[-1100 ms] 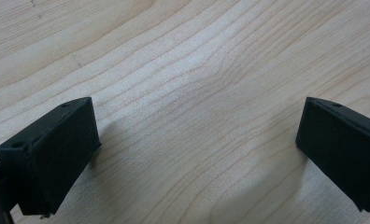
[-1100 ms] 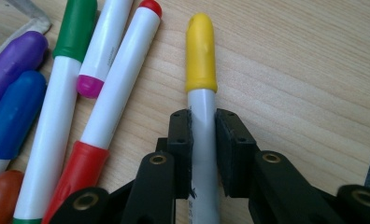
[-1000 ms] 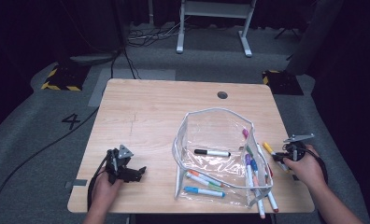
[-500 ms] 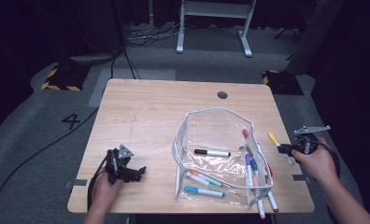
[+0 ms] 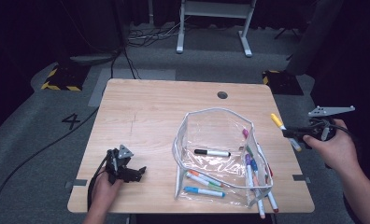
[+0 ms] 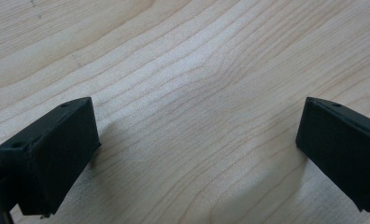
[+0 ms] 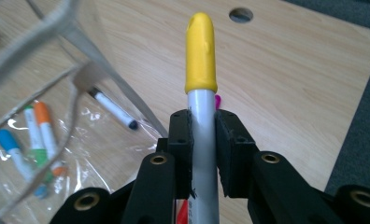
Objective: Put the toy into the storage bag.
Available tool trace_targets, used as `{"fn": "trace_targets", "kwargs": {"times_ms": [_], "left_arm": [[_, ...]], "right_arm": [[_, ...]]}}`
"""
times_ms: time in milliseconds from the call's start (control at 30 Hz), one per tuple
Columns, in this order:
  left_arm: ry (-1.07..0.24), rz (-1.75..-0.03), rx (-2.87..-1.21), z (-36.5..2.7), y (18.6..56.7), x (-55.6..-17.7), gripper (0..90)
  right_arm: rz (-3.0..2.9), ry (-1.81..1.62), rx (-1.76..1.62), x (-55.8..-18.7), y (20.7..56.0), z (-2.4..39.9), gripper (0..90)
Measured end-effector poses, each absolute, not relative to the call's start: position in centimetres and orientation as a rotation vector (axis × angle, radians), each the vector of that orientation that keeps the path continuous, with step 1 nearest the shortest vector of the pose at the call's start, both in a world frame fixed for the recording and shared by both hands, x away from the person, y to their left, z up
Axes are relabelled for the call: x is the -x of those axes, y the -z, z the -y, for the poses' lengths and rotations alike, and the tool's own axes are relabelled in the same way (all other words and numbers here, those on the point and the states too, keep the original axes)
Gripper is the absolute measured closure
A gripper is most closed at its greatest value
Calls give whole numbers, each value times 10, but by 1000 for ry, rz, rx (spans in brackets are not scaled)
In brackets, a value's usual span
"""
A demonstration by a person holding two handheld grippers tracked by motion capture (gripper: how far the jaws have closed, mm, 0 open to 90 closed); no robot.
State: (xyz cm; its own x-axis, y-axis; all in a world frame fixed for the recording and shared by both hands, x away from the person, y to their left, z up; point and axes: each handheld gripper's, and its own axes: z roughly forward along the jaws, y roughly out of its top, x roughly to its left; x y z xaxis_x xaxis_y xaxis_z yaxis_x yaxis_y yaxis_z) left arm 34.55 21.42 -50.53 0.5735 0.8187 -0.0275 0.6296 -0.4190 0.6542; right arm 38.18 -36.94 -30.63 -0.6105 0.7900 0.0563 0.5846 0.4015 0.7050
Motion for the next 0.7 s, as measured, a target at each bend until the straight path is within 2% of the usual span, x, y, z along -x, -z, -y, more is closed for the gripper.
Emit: {"fn": "trace_targets", "kwargs": {"times_ms": [367,700], "left_arm": [[-396,-1151,-2181,-214,505,-346,0],[-395,-1151,-2181,-214,505,-346,0]], "right_arm": [[-2465,-1095,-1074,-372,262,331,774],[-2618,-1096,-873,-369,252,269,773]]}}
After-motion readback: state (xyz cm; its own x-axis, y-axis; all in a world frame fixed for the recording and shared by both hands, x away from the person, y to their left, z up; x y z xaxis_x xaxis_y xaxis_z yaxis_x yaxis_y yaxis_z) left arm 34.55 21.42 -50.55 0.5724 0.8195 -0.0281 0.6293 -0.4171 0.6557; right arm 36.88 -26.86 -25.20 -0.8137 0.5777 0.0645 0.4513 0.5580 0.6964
